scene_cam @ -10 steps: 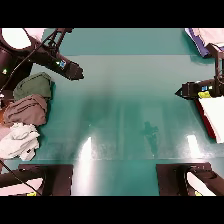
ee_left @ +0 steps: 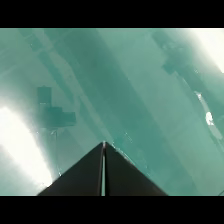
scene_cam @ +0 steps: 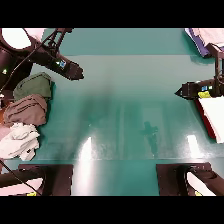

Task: Fold the shirts.

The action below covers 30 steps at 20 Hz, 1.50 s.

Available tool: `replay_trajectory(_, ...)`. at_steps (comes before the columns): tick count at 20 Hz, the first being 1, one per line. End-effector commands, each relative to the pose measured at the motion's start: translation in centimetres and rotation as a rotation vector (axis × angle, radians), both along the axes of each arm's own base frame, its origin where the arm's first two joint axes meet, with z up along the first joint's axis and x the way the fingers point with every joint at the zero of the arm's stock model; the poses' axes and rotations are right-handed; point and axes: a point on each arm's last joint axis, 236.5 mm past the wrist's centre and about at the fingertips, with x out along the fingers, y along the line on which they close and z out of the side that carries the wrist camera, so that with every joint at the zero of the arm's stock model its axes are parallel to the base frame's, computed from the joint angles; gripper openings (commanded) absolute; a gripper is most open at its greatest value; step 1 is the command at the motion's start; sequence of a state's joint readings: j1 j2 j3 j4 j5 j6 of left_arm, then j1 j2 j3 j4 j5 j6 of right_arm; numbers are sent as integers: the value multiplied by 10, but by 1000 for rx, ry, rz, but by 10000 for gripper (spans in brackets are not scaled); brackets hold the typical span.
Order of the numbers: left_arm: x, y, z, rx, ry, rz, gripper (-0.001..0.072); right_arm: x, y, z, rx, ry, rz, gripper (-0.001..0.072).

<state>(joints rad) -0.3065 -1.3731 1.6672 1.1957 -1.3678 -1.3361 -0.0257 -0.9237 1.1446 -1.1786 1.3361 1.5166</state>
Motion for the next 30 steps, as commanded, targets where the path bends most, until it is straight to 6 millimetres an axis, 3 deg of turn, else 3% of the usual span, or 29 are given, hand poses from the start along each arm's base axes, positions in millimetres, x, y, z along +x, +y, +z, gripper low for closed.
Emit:
replay_trajectory(1, 0, 0, 0, 0, 0, 0, 28, 0, 0, 0, 1, 0, 1, 18)
replay_trajectory(5, 6, -1, 3, -8, -26, 6, 28, 0, 0, 0, 1, 0, 1, 18)
replay_trajectory(7, 9, 16, 0, 51, -35, 25, 29, -1, 0, 0, 0, 3, 2, 18)
replay_trajectory(9, 16, 69, -1, 185, -47, 116, 30, -1, 1, 0, 0, 4, 2, 18)
replay_trajectory(10, 22, 104, 2, 241, -61, 198, 103, -2, 1, -1, 0, 8, 4, 18)
replay_trajectory(11, 28, 138, 5, 278, -64, 297, 364, -3, 1, -1, 0, 11, 5, 19)
replay_trajectory(12, 32, 167, 5, 292, -51, 393, 522, -3, 1, -1, 0, 14, 6, 18)
replay_trajectory(15, 40, 228, -17, 295, -16, 551, 534, -4, 1, -2, -1, 18, 8, 18)
replay_trajectory(19, 53, 295, -76, 298, -41, 704, 534, -7, 1, -3, 0, 27, 12, 18)
replay_trajectory(22, 63, 319, -124, 295, -56, 754, 534, -7, 2, -3, 1, 27, 12, 18)
replay_trajectory(26, 79, 317, -183, 277, 13, 742, 533, -7, 2, -3, 0, 27, 12, 18)
replay_trajectory(28, 84, 316, -200, 265, 30, 746, 533, -6, 1, -2, 1, 25, 11, 19)
replay_trajectory(30, 87, 316, -202, 263, 23, 748, 531, -6, 1, -2, 0, 24, 10, 18)
